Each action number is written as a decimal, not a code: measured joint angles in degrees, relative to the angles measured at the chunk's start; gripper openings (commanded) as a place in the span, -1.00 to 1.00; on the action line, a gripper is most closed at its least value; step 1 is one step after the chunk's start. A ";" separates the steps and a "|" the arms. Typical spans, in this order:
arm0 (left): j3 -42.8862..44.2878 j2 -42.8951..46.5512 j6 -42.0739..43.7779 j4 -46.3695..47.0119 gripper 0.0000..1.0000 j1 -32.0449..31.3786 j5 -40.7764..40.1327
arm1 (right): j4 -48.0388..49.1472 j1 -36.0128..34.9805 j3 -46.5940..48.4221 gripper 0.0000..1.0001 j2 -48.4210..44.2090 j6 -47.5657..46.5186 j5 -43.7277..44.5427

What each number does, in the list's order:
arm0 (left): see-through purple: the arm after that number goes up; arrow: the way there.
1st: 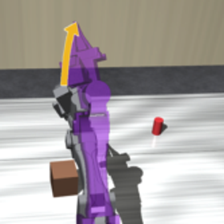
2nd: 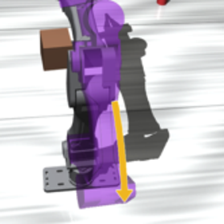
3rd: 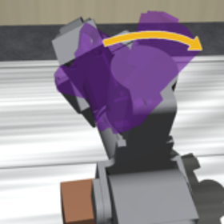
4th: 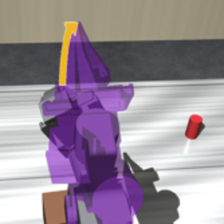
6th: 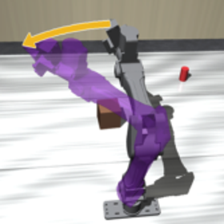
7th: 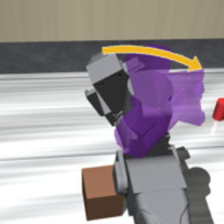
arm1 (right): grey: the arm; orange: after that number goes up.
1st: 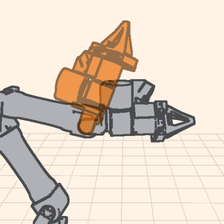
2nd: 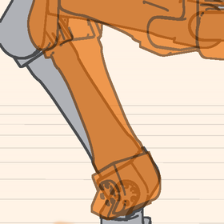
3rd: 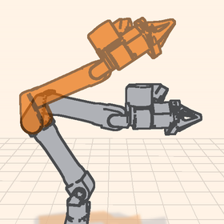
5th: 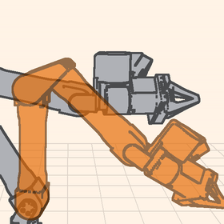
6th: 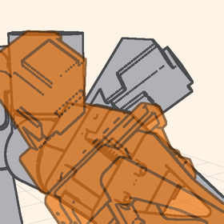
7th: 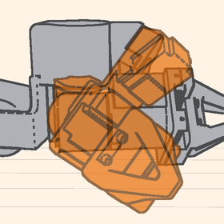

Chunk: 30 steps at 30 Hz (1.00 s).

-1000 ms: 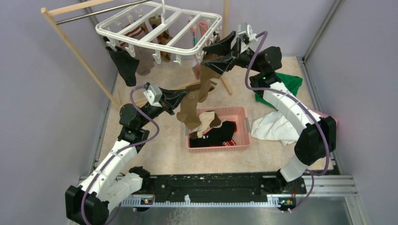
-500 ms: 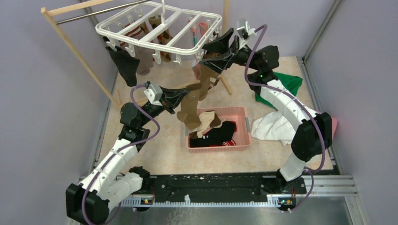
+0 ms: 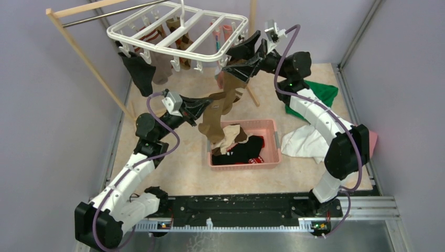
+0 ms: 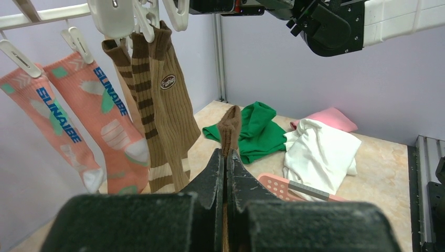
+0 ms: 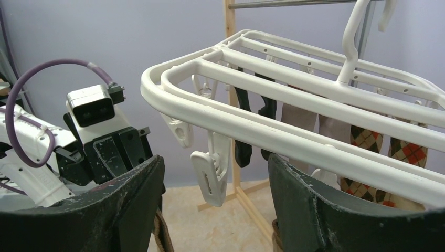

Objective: Clip the socks to the hanger
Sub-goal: Open the clamp at the hanger.

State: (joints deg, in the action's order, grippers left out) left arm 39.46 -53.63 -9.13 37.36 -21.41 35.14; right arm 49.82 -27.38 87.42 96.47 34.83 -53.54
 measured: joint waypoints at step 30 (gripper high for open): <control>0.20 -0.42 -1.53 1.92 -1.00 0.00 0.02 | 1.14 -3.48 0.24 0.16 0.98 1.42 5.73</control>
State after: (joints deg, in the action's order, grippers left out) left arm 39.66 -54.04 -10.66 39.29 -21.41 35.16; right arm 50.96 -30.85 87.66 97.45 36.25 -47.81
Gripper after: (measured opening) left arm 0.012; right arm 0.614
